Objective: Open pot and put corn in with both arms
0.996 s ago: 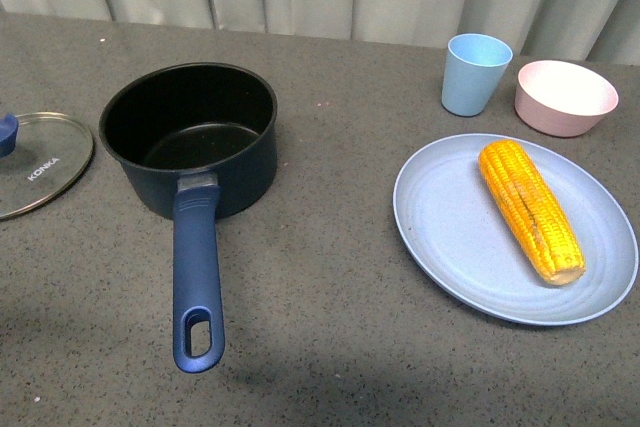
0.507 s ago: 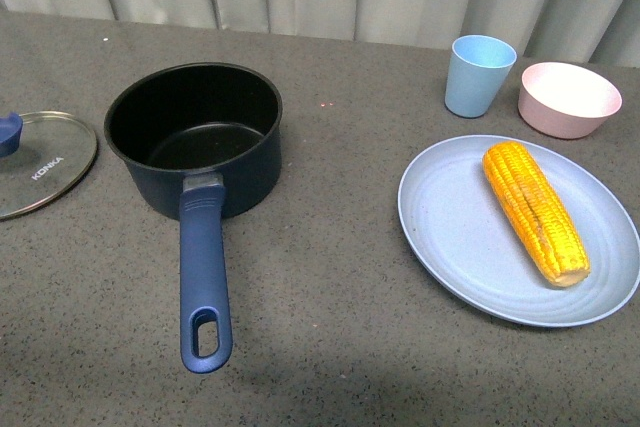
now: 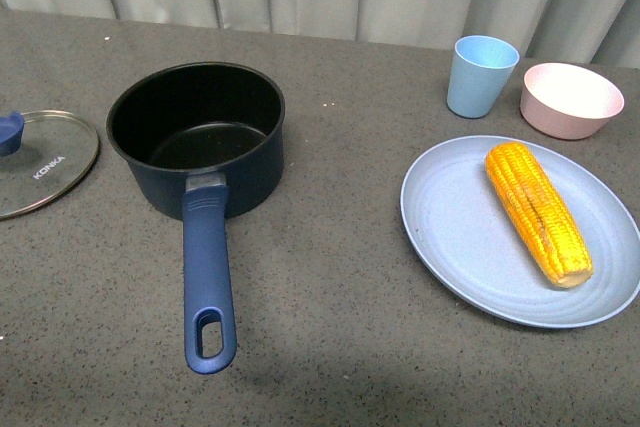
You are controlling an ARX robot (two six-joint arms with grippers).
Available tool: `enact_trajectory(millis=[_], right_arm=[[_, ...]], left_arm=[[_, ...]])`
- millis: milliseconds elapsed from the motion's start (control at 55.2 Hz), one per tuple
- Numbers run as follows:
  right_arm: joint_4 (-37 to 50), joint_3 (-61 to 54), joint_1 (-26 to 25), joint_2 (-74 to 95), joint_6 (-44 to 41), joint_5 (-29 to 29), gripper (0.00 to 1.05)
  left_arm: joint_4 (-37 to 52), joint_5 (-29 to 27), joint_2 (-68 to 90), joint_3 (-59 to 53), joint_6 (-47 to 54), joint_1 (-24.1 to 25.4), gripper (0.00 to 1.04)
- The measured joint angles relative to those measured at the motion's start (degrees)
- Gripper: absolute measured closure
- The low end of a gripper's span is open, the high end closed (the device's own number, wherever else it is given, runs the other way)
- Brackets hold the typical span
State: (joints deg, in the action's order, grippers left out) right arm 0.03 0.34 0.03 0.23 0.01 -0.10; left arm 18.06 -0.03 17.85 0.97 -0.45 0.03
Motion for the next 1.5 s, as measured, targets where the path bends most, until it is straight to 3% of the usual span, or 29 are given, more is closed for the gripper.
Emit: enact_trajectory(millis=[417, 507, 725, 815, 870, 1069, 1250, 1504], right_arm=[[0.0, 0.0, 0.0, 0.0, -0.02, 0.02, 0.09], [0.0, 0.0, 0.0, 0.0, 0.0, 0.02, 0.09], [0.0, 0.0, 0.0, 0.0, 0.0, 0.02, 0.09], [-0.07, 0.0, 0.02, 0.04, -0.15, 0.17, 0.09], [-2.71, 1.44, 0.61, 2.93, -2.86, 3.1, 0.09], [15.39, 9.88, 2.01, 37.92, -10.25, 3.63, 0.09], [17.68, 19.45, 3.1, 66.16, -10.29, 3.19, 0.09], [14.25, 30.05, 6.05, 91.45, -6.23, 0.02, 0.09]], left_arm=[[-7.8, 0.02, -7.8, 0.0, 0.0, 0.0, 1.01], [-16.98, 0.04, -15.21, 0.04, 0.04, -0.02, 1.01], [-17.94, 0.02, -17.53, 0.04, -0.02, -0.04, 1.0], [-17.94, 0.02, -17.55, 0.04, 0.02, -0.04, 0.81], [-17.94, 0.04, -17.57, 0.04, 0.02, -0.04, 0.71], [-17.99, 0.02, -17.59, 0.04, 0.02, -0.04, 0.37], [-17.99, 0.02, -17.59, 0.04, 0.04, -0.04, 0.07], [-17.99, 0.04, -17.59, 0.04, 0.17, -0.04, 0.07]])
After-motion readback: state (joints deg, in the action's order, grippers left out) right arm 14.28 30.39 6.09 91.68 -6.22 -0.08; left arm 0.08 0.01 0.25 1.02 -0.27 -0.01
